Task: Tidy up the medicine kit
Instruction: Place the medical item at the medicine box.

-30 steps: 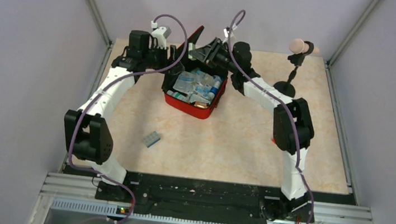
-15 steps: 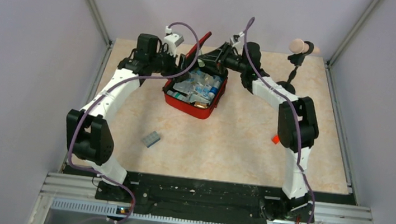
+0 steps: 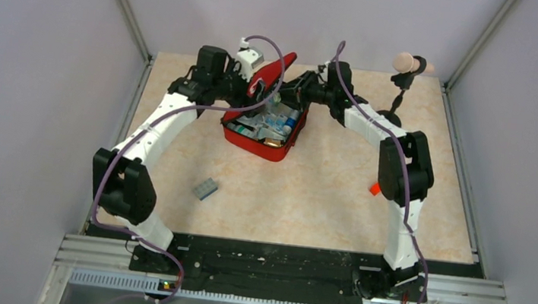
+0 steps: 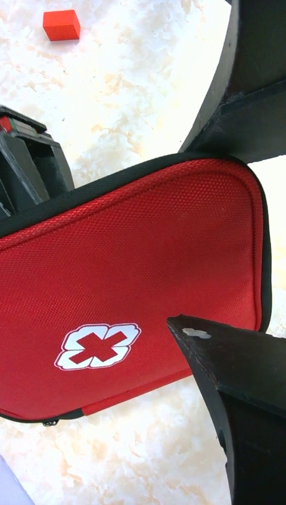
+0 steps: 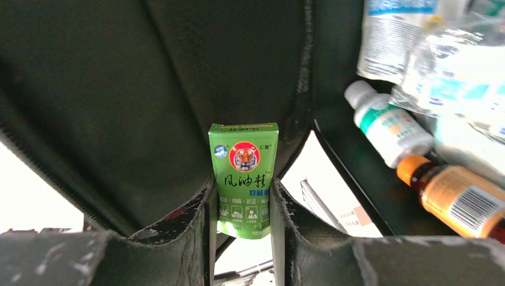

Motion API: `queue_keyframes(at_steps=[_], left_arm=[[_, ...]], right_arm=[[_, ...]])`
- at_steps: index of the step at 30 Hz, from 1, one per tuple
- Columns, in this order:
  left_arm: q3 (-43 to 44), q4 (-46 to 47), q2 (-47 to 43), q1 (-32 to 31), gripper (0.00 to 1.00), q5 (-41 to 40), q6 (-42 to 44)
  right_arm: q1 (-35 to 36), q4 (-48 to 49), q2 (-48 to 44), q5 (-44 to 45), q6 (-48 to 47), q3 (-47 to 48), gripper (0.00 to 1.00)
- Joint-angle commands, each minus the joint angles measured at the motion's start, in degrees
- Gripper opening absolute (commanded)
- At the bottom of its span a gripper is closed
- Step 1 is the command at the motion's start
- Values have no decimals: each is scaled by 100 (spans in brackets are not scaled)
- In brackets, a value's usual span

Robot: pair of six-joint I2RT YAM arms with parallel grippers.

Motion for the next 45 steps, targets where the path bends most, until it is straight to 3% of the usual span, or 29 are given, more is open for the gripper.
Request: queue_keyframes(at_steps=[1,10,19,33,36,41,45], left_arm=[[207,60,-111,-99,91,-123,154],[-125,-16,-301,-190,90,-265,234],[-12,560,-317,-207,86,-2416,382],[1012,1169,664,-170,81,-3324,932],[1393,1016,989,-31,81,-3199,864],[1994,470,1301,291,76,-2209,197],[2190,-2,1436,364,79,-1857,40]], right_arm=[[-7,-846,-271,211,-104,204,13],[-34,-656,-510,297,-201,-46,12],[-150,-448,-998,491,-835,-687,6],[-177,-124,-1057,546,-993,-794,6],[-182,-116,-1064,519,-964,-831,6],[-192,-73,-1025,509,-912,-794,6],[-204,-73,-936,527,-887,-688,6]])
